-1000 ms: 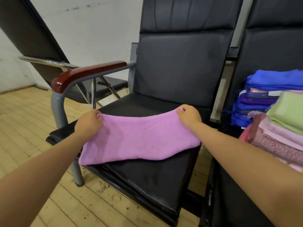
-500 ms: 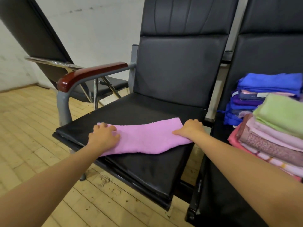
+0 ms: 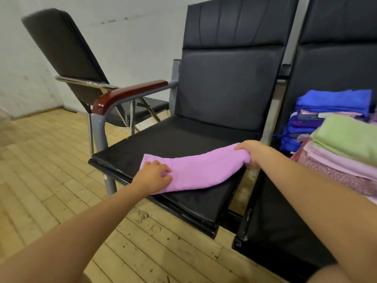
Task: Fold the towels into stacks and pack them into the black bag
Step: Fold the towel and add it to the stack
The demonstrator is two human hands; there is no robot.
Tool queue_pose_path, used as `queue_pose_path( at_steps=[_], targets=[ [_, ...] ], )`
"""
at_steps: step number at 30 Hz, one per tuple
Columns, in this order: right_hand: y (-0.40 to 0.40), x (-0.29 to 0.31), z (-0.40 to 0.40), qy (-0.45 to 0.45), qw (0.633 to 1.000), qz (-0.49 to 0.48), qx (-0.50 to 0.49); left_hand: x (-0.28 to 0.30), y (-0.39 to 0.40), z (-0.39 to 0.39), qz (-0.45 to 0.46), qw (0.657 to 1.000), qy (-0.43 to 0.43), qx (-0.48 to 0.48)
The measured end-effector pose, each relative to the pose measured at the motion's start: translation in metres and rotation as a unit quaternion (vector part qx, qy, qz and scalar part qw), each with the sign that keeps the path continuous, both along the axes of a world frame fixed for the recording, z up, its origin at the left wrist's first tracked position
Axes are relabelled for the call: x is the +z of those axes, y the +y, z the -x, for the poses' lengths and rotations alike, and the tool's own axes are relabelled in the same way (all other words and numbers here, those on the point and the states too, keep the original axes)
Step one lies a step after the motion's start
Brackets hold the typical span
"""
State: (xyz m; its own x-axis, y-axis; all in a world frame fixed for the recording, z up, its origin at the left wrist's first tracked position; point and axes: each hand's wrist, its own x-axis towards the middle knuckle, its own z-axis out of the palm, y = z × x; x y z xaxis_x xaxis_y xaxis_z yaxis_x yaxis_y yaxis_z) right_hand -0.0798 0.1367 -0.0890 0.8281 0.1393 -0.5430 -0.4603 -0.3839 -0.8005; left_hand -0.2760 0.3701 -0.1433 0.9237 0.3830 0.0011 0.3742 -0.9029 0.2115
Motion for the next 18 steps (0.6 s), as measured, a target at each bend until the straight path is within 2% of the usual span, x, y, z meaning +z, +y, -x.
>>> queue_pose_path(
  at_steps=[3,5,9,11,13,16,18],
  targets=[
    [0.000,-0.001,0.008,0.032,0.998,-0.050,-0.004,-0.002,0.000,0.000,-0.008,1.000,0.002,-0.004],
    [0.009,-0.001,0.016,0.011,0.999,-0.031,0.037,-0.003,0.000,-0.001,-0.015,1.000,-0.003,-0.008],
    [0.037,0.003,0.027,-0.192,0.977,-0.010,0.091,-0.006,0.005,0.001,-0.031,0.999,-0.014,-0.021],
    [0.056,0.006,0.040,-0.219,0.966,-0.008,0.134,-0.008,0.009,0.002,-0.028,0.999,-0.028,-0.024],
    [0.073,0.003,0.053,-0.203,0.961,-0.015,0.190,-0.008,0.012,0.003,-0.021,0.999,-0.043,-0.020],
    [0.089,-0.002,0.073,-0.093,0.939,-0.053,0.326,-0.010,0.015,0.001,-0.026,0.998,-0.051,-0.022],
    [0.093,-0.003,0.074,-0.046,0.932,-0.048,0.356,-0.012,0.016,-0.001,-0.038,0.998,-0.049,-0.025]
  ],
)
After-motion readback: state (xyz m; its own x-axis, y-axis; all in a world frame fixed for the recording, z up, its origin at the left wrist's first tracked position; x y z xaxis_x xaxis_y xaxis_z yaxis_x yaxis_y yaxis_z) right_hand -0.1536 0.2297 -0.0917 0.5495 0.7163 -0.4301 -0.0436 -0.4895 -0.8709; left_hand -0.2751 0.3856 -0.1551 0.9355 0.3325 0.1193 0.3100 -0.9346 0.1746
